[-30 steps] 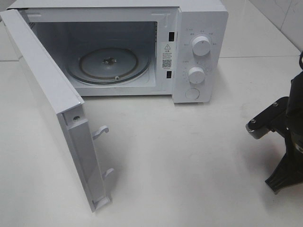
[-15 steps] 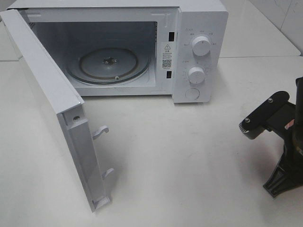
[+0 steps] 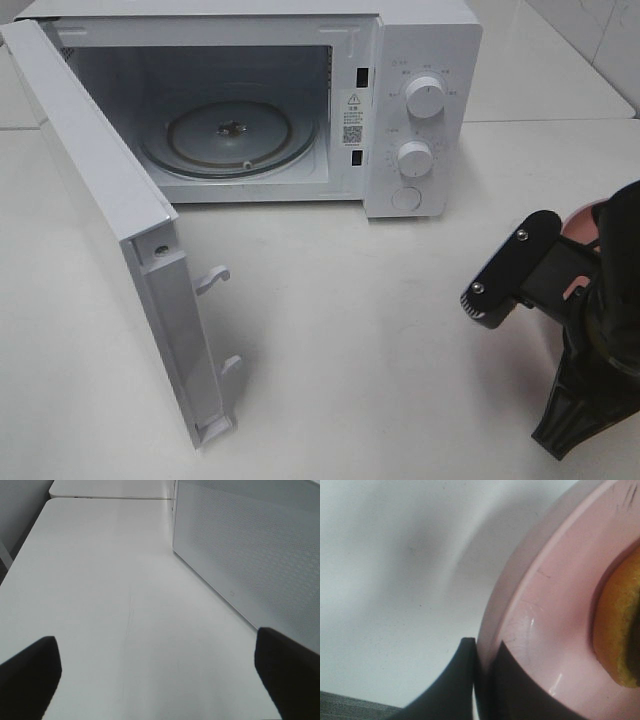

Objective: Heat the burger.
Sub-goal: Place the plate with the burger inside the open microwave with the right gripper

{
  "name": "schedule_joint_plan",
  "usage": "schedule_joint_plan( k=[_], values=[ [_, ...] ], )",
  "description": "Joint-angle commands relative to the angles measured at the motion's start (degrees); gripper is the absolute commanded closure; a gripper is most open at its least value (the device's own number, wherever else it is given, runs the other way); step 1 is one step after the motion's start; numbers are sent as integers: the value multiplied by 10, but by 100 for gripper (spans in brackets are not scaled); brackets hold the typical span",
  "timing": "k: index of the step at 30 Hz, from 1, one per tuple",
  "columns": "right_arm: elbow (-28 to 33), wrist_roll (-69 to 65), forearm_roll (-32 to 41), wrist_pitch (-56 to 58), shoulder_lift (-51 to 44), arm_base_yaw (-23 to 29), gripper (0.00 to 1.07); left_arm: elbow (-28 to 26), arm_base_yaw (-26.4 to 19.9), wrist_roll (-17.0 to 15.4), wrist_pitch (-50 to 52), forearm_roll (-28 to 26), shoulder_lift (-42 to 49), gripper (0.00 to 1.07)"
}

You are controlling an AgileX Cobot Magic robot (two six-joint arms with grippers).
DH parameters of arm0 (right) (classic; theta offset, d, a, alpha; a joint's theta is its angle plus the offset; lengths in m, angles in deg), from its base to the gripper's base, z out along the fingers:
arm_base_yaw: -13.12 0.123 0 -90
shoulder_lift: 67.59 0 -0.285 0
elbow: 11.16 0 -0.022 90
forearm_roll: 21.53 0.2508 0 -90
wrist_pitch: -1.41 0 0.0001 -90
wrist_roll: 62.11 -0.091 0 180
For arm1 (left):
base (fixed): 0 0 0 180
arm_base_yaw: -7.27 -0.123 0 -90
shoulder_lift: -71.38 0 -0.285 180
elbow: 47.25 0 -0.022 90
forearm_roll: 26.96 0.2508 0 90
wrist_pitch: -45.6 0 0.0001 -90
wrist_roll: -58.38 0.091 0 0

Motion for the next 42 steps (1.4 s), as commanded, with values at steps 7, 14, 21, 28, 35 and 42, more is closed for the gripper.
schedule_joint_plan(
  k=[7,14,21,28,35,42],
  values=[
    [3,7,-54,28,-5,56,107,1,-2,0,-1,1,10,9],
    [3,24,-80,28,-5,87,107,1,-2,0,-1,1,10,9],
    [2,76,-88,-3,-5,102,107,1,-2,0,-1,1,10,9],
    [2,129,-88,-42,-5,102,107,1,-2,0,-1,1,10,9],
    [2,174,-93,-67,-5,102,107,1,-2,0,-1,1,10,9],
    [2,231,-94,-97,-5,102,107,1,-2,0,-1,1,10,9]
  ],
)
